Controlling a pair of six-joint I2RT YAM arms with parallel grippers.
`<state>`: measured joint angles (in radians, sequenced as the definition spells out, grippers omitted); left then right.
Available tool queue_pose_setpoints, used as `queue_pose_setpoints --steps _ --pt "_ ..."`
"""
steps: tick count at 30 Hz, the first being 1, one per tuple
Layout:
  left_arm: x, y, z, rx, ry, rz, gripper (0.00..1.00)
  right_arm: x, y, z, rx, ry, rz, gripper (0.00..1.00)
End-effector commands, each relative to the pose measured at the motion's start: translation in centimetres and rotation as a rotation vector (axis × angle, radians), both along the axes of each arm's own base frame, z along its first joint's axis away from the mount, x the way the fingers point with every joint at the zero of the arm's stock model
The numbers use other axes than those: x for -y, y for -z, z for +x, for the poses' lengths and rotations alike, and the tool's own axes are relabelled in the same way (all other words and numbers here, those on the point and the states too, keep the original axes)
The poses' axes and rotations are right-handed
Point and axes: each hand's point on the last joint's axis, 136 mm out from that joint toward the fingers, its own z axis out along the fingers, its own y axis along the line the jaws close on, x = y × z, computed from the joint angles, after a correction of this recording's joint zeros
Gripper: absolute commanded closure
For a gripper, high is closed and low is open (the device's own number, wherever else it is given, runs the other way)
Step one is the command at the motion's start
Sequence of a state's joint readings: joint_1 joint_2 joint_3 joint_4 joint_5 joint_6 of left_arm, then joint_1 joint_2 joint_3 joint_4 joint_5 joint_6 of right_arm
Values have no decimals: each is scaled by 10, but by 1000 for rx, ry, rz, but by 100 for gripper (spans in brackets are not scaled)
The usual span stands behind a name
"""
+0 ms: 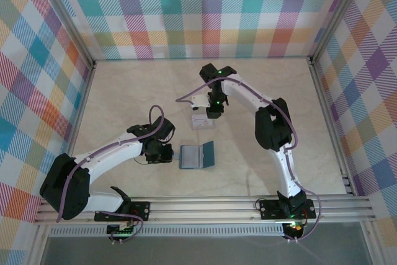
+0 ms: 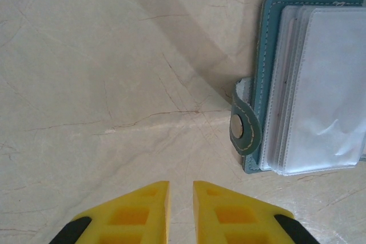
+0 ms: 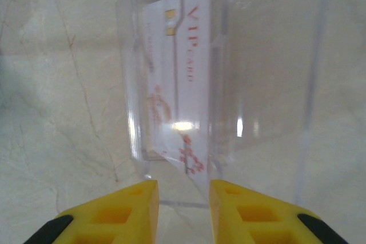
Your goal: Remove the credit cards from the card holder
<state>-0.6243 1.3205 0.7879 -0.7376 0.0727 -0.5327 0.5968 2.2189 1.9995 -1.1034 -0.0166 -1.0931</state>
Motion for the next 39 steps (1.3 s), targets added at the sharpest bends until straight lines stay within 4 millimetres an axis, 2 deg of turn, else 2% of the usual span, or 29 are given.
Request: queue_pose_setpoints --steps 1,4,9,17,22,27,30,34,39 --pt "-5 4 -2 -18 -4 16 82 -7 -30 10 100 -11 66 69" --pt "-5 3 -2 -16 -4 11 82 -11 -35 8 96 -14 92 69" --pt "0 2 0 -15 -1 -10 82 -23 -37 14 152 3 128 66" --pt "2 3 -1 -19 0 -21 82 -42 -9 12 191 -32 125 57" --pt "0 3 -3 -20 -1 -16 82 -40 7 6 181 -51 85 53" --pt "1 4 -2 -21 0 -19 81 -39 9 1 182 -59 91 50" --pt "2 3 -2 -19 0 -25 82 -42 -2 2 204 -50 109 49" --pt "7 -1 0 -10 3 -54 82 -47 -31 -3 225 13 177 48" --pt "15 -6 3 -4 7 -92 82 -54 -70 -16 178 252 328 49"
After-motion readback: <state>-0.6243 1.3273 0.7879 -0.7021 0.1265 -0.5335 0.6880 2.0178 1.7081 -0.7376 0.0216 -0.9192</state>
